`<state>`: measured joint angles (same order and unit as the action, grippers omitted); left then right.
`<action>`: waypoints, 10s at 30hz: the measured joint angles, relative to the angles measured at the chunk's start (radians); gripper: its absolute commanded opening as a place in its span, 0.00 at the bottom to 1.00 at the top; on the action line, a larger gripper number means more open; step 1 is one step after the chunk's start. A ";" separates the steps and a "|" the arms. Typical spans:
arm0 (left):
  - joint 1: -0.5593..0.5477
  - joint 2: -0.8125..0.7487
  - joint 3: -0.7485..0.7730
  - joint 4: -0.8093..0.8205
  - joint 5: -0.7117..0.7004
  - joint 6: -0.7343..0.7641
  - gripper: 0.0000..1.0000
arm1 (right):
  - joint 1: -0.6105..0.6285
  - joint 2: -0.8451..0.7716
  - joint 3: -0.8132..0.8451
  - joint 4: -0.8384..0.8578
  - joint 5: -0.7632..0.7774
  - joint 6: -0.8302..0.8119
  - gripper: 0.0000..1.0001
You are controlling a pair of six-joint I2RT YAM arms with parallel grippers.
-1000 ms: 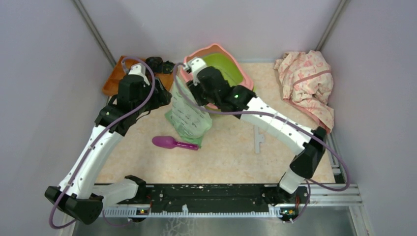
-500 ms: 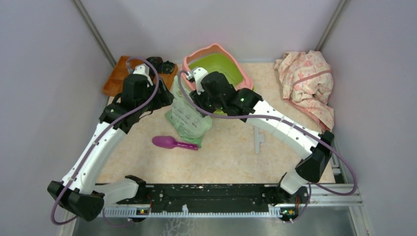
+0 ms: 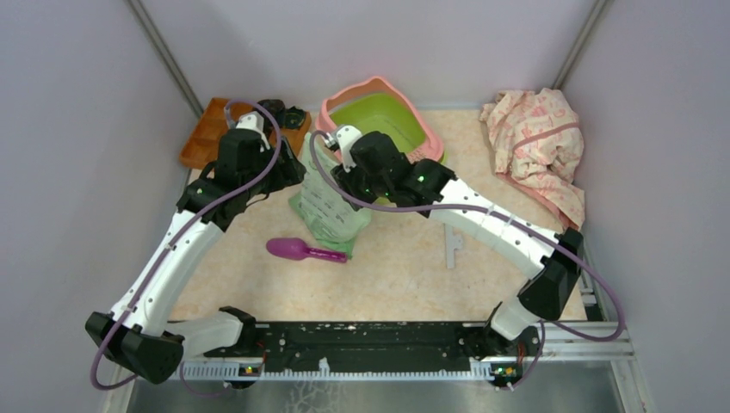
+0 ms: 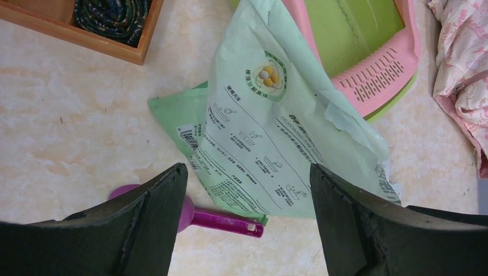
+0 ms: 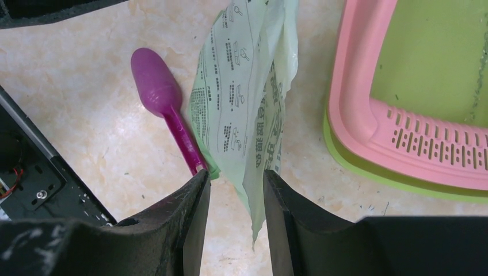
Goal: Fill the litter box with clean litter
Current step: Open the cat litter bag at the center of the board, then pick up the spatula from the center of the board.
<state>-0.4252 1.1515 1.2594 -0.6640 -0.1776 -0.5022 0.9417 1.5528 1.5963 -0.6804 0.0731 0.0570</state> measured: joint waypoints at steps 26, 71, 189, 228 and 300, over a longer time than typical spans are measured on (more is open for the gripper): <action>0.014 0.007 0.005 -0.001 -0.005 0.010 0.84 | -0.034 0.259 0.114 0.057 -0.153 0.031 0.00; 0.085 -0.084 0.003 -0.038 -0.015 0.032 0.86 | 0.210 0.149 -0.217 0.385 -0.182 -0.084 0.26; 0.085 -0.069 -0.001 -0.032 -0.007 0.039 0.86 | -0.017 0.291 0.136 0.165 -0.352 -0.177 0.83; 0.107 -0.109 -0.047 -0.039 -0.023 0.047 0.86 | -0.003 0.384 -0.254 0.607 -0.026 0.055 0.81; 0.277 -0.127 -0.124 -0.031 0.056 0.047 0.99 | 0.148 0.495 -0.122 0.325 -0.227 -0.239 0.64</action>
<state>-0.1478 1.0248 1.1358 -0.6949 -0.1211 -0.4549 1.0897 2.0476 1.4738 -0.3557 -0.1539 -0.1822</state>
